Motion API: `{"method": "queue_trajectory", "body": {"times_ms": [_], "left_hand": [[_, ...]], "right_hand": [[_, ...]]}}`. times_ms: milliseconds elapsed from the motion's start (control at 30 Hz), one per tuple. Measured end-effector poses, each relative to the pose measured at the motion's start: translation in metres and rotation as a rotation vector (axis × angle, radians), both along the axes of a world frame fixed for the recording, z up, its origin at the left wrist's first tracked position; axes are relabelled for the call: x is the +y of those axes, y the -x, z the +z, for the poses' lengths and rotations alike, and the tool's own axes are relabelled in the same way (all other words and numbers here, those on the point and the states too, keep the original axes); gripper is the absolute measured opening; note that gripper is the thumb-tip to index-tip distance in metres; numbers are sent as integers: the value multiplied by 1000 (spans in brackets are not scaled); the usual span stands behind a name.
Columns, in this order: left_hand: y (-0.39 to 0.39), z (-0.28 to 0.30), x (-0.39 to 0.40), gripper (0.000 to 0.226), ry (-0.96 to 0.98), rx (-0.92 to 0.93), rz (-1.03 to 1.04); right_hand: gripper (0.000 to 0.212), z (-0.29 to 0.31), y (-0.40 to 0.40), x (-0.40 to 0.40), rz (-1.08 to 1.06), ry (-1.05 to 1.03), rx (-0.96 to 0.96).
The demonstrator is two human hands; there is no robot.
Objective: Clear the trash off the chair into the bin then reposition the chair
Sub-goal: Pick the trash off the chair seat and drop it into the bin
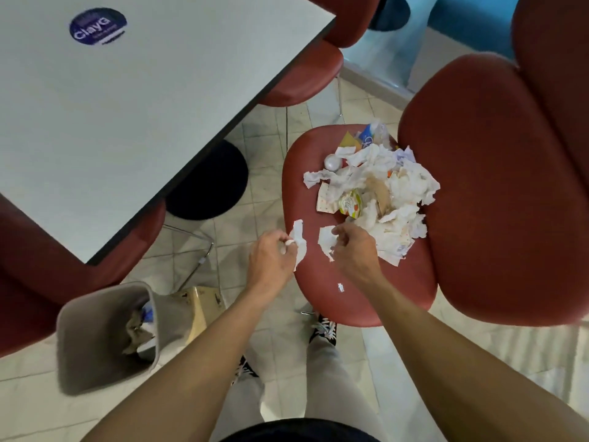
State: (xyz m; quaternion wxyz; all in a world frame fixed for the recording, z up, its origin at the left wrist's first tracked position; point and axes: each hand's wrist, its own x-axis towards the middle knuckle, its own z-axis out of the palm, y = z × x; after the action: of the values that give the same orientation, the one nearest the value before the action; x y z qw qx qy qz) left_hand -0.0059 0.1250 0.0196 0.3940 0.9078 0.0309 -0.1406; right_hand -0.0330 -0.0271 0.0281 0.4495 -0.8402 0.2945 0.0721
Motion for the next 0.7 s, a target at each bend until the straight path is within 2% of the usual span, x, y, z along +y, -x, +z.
{"method": "queue_trajectory", "body": {"times_ms": [200, 433, 567, 700], "left_hand": [[16, 6, 70, 5, 25, 44, 175], [46, 1, 178, 3, 82, 28, 411], [58, 0, 239, 1, 80, -16, 629], [71, -2, 286, 9, 34, -31, 743]], "right_hand": [[31, -5, -4, 70, 164, 103, 6], [28, -1, -10, 176, 368, 50, -13], [31, -2, -13, 243, 479, -3, -2], [30, -5, -12, 300, 598, 1, -7]]}}
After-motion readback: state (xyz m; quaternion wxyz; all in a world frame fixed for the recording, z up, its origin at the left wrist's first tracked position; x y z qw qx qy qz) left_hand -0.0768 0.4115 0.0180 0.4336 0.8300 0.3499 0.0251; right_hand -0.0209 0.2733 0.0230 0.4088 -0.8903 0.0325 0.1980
